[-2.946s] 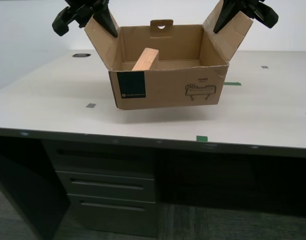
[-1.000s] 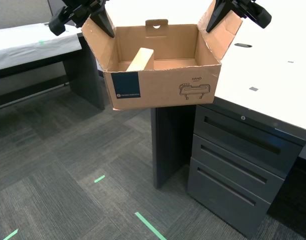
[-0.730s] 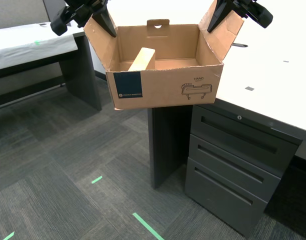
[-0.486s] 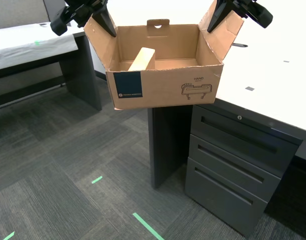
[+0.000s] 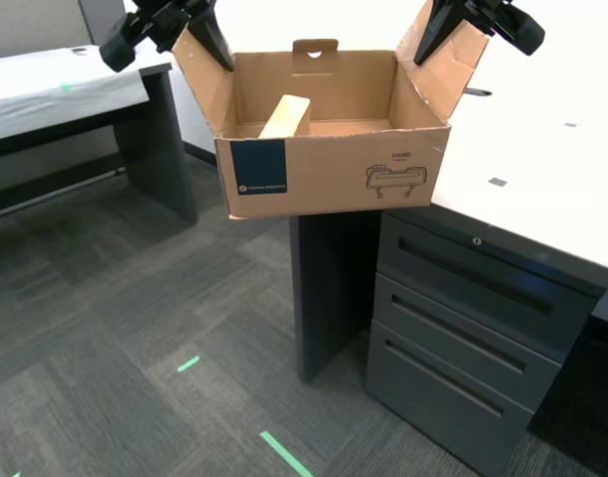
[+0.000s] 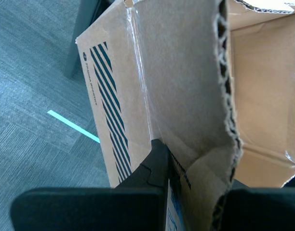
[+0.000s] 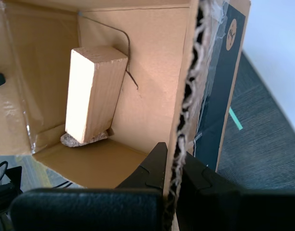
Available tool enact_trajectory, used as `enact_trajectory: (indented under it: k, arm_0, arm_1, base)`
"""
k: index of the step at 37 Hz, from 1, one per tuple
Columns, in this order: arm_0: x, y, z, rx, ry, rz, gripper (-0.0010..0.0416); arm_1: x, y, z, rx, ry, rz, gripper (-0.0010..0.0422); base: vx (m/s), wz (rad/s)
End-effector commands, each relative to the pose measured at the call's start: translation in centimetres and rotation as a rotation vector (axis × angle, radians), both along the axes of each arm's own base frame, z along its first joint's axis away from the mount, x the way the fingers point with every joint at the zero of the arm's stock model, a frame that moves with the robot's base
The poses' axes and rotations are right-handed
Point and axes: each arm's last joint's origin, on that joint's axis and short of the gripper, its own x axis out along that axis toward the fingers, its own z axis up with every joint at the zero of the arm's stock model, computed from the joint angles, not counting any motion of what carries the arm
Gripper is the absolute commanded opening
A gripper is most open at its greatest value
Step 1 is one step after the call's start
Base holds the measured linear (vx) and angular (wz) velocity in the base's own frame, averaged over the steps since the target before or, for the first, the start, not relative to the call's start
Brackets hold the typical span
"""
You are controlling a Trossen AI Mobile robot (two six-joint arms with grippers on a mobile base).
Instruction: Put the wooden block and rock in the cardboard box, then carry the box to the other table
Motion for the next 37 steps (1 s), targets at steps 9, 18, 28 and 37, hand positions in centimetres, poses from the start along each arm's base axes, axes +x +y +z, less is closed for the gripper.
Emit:
enact_trajectory:
  k: [9,18,28,37]
  arm_0:
    - [-0.2,0.8,0.2,0.048,0.003,0.039,-0.0001]
    - [-0.9,2.3,0.2,0.054,0.032,0.046,-0.0001]
    - [-1.2,2.9,0.2,0.056,0.072,0.025,-0.0001]
    - [-1.2,3.0,0.2,0.057,0.068,0.026,-0.0001]
  arm_1:
    - [-0.3,-0.7,0.3,-0.057,0.007,-0.045,-0.0001]
    - [-0.5,-0.5,0.1,-0.02,-0.001,-0.098,-0.0001]
    - [-0.9,-0.4,-0.1,0.011,0.021,-0.129,-0.0001]
    - [-0.9,-0.4,-0.1,0.013,0.019,-0.133,-0.0001]
  base:
    - [0.188,0.089]
    - [0.222,0.327]
    - [0.223,0.382]
    - [0.198,0.308]
